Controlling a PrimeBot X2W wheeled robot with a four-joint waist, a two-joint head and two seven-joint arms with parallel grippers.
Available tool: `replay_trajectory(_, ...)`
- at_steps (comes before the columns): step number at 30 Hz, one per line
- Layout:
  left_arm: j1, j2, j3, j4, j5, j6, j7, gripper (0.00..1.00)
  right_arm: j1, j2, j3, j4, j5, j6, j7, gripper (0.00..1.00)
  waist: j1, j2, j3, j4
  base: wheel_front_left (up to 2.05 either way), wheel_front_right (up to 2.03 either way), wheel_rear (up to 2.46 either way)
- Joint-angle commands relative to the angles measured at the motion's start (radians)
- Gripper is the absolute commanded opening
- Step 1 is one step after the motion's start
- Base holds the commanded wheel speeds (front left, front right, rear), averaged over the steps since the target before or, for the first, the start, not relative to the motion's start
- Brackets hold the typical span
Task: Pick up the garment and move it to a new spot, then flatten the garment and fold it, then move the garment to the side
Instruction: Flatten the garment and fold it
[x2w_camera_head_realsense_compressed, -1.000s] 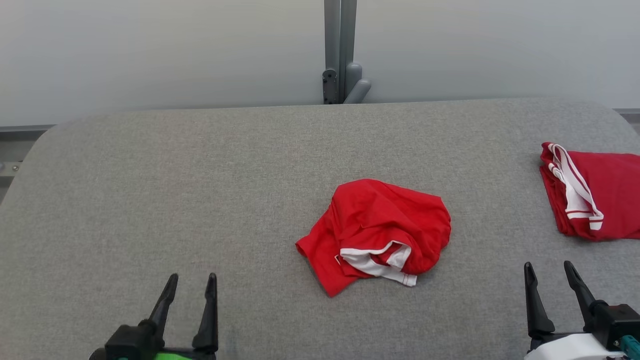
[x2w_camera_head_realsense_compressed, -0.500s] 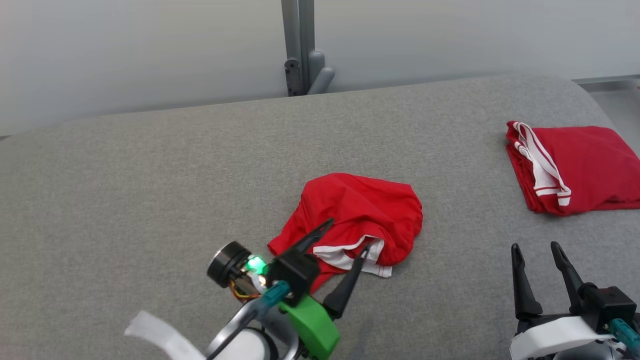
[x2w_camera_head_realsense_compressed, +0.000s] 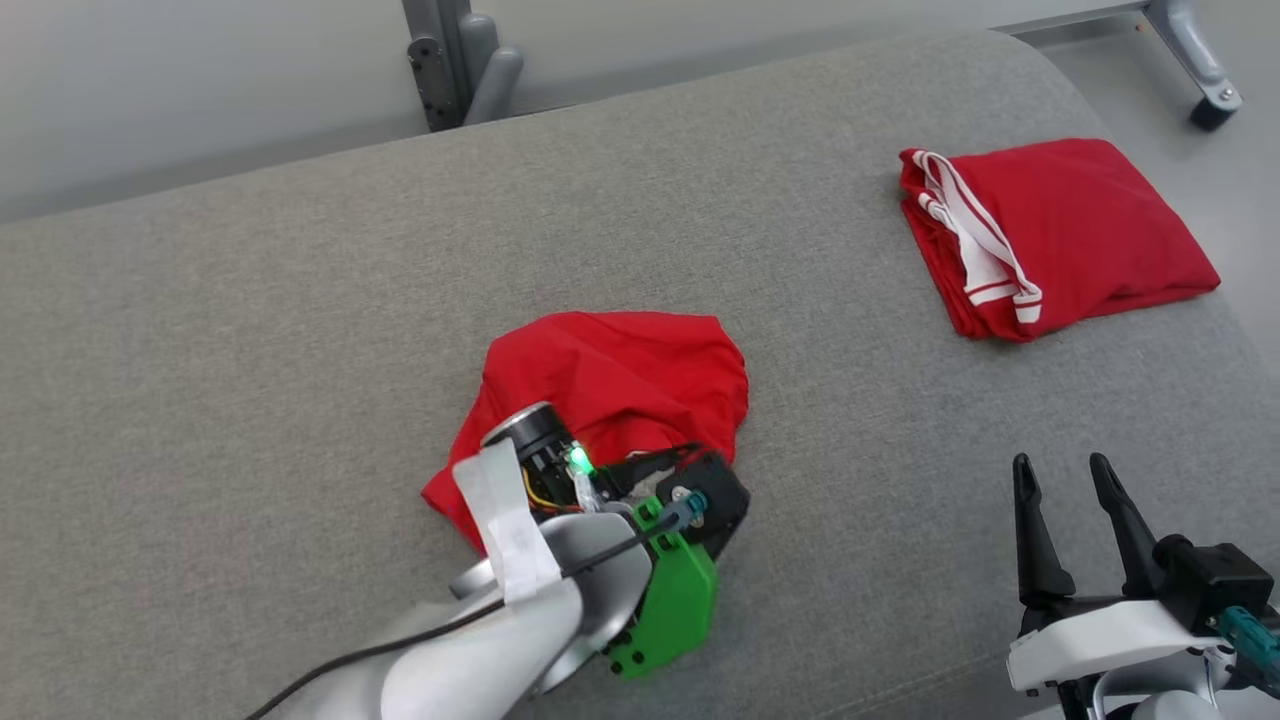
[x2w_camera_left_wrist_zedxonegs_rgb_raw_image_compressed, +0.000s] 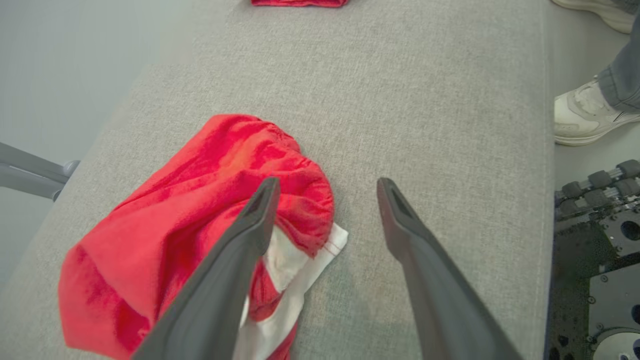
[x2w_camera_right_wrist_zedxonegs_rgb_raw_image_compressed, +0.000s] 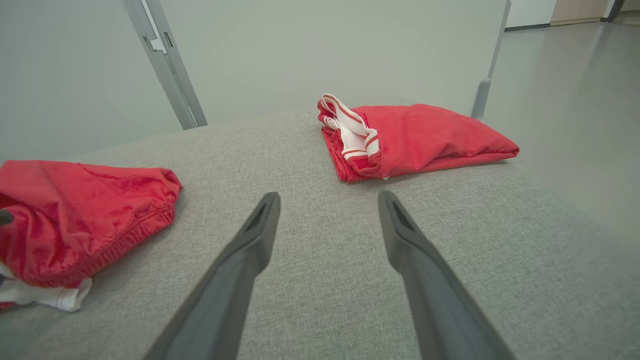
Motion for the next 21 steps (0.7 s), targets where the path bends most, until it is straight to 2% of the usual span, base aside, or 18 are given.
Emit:
replay_trajectory(1,-0.026,0.017,0.008,0.024,-0.011,0.002,0.003,1.0,-0.016,-0.001,-0.002,0.002,0.008,-0.001,-0.003,1.0,0.0,-0.0001,0.051,-0.059,0.0,0.0,0.0)
replay_trajectory(12,-0.061,0.051,0.007,0.141,-0.027,0.005,0.072,1.0,-0.019,-0.001,-0.02,0.002,0.006,-0.001,-0.003,1.0,0.0,-0.0001,0.052,-0.074,0.0,0.0,0.0)
replay_trajectory(13,-0.061,0.048,0.01,0.146,-0.032,0.006,0.073,0.91,-0.017,-0.001,-0.023,0.001,0.003,-0.001,-0.003,1.0,0.0,-0.0001,0.049,-0.072,0.0,0.0,0.0)
replay_trajectory(16,-0.066,0.037,0.02,0.155,-0.05,0.009,0.075,0.0,-0.014,-0.001,-0.027,0.0,-0.003,-0.001,-0.003,1.0,0.0,-0.0001,0.04,-0.064,0.0,0.0,0.0)
replay_trajectory(21,-0.058,0.019,0.035,0.15,-0.103,0.007,0.077,0.0,-0.014,-0.001,-0.022,-0.001,-0.009,-0.001,-0.003,1.0,0.0,-0.0001,0.03,-0.054,0.0,0.0,0.0)
